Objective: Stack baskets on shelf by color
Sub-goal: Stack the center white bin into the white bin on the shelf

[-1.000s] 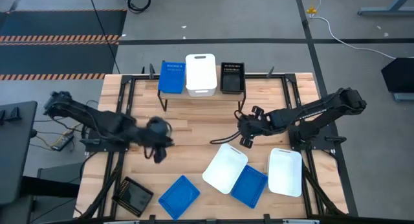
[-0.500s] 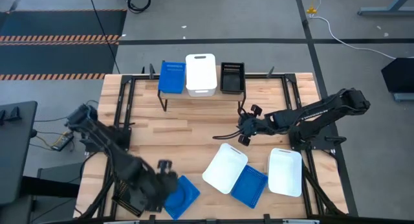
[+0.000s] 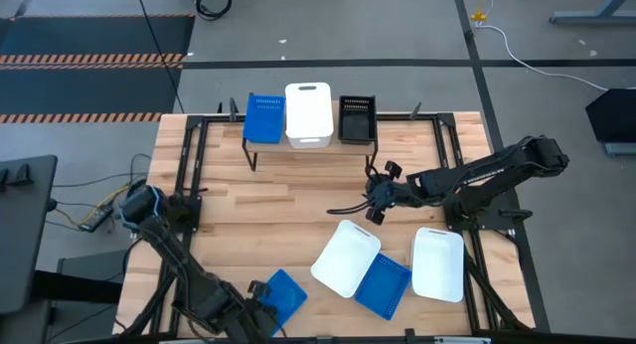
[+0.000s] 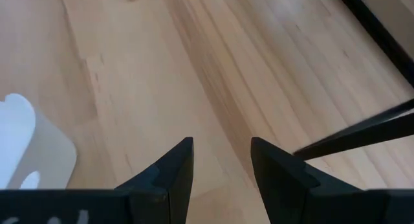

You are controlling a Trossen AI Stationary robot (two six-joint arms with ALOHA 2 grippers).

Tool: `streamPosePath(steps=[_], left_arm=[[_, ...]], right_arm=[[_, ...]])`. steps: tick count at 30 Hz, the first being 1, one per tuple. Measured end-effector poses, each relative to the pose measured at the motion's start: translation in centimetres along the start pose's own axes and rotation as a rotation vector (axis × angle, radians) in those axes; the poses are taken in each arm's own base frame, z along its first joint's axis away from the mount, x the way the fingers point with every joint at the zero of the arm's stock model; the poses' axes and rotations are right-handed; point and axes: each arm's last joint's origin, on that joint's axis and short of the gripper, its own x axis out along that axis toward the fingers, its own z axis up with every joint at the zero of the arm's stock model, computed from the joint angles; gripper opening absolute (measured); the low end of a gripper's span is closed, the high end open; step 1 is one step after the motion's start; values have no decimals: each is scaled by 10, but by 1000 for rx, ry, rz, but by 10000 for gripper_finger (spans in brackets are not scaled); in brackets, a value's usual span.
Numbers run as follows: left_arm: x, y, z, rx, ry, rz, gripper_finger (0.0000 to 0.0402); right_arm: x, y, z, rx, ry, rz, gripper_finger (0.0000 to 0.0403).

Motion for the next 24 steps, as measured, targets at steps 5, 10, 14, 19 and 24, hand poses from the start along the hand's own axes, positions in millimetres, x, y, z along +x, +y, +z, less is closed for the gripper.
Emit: streamPosePath(steps=[5,10,14,19,24], left_arm=[[16,-6,-2,-1,34,-17,168],[19,-6,-2,-1,34,-11,196],[22,-6,-2,3,37,-6,203],[22,-4,-1,0,33,4,202],[22,-3,-1,-12,34,10,196]], right_arm=[[0,5,3,13,4,139,162],[-4,16,3,36,36,329,162],[-10,25,-7,18,106,376,162],[-15,33,-11,-14,82,344,162],[-15,32,-11,1,82,333,162]])
